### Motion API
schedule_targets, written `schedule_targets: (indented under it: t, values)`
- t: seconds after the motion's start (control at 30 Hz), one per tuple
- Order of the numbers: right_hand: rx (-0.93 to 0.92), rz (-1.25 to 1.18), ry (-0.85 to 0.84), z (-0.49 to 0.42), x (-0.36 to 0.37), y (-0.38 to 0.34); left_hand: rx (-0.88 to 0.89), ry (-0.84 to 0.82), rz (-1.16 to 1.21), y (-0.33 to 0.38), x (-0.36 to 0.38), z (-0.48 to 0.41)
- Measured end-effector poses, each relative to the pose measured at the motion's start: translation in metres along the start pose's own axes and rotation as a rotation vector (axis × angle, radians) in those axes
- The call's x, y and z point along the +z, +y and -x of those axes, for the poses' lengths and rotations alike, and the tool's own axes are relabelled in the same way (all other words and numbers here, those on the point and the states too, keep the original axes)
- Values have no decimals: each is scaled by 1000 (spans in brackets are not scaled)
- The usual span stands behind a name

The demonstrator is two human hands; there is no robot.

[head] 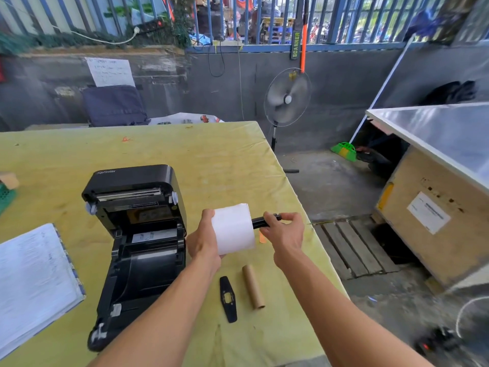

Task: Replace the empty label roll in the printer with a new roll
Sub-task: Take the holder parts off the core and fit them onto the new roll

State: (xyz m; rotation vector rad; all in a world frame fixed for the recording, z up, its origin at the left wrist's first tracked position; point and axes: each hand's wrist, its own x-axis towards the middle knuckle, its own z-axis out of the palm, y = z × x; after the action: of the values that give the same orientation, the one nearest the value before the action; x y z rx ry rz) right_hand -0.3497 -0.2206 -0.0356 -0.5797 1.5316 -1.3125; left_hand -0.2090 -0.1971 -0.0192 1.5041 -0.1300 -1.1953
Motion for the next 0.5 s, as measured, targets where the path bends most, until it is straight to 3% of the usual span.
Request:
schedule_targets:
  t: [0.13, 0.3, 0.5]
  values:
    - [-13, 36, -117, 10, 2, 10, 6, 6, 3, -1, 0, 3]
    - [-76, 198, -121, 11, 4, 15, -8, -5, -9, -3, -1, 2]
    - [-42, 207, -160, 2, -2, 19, -15, -13, -39, -10, 1, -9]
